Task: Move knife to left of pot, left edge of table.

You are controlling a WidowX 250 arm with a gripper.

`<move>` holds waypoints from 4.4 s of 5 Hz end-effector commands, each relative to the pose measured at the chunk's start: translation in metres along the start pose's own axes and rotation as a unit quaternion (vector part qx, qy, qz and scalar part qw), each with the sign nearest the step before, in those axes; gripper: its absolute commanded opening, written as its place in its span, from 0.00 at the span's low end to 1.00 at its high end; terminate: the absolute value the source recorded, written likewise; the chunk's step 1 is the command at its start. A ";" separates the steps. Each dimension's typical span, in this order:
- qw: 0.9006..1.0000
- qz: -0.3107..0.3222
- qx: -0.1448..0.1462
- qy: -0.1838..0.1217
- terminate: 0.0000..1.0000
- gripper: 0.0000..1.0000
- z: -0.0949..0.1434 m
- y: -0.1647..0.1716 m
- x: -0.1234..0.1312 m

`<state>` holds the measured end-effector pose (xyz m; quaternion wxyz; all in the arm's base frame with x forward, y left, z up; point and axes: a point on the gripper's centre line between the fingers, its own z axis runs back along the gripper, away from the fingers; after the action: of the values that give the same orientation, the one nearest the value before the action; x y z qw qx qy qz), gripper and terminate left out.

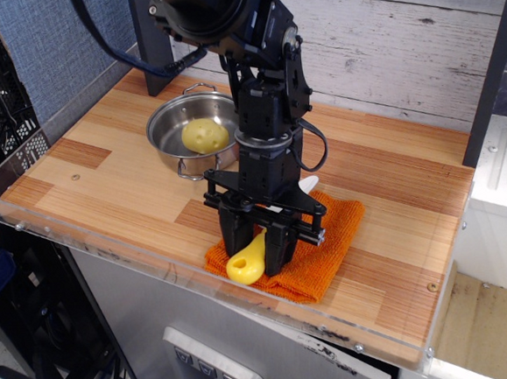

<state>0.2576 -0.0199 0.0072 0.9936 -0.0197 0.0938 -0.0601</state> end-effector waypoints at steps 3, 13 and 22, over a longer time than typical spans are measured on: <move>0.998 -0.019 -0.017 -0.062 0.00 0.00 0.061 -0.007 -0.012; 0.994 0.060 0.088 -0.035 0.00 1.00 0.046 0.220 -0.011; 0.987 0.091 0.061 -0.116 0.00 1.00 0.174 0.102 -0.025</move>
<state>0.2918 0.0863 0.1546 0.9991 0.0353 0.0009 0.0216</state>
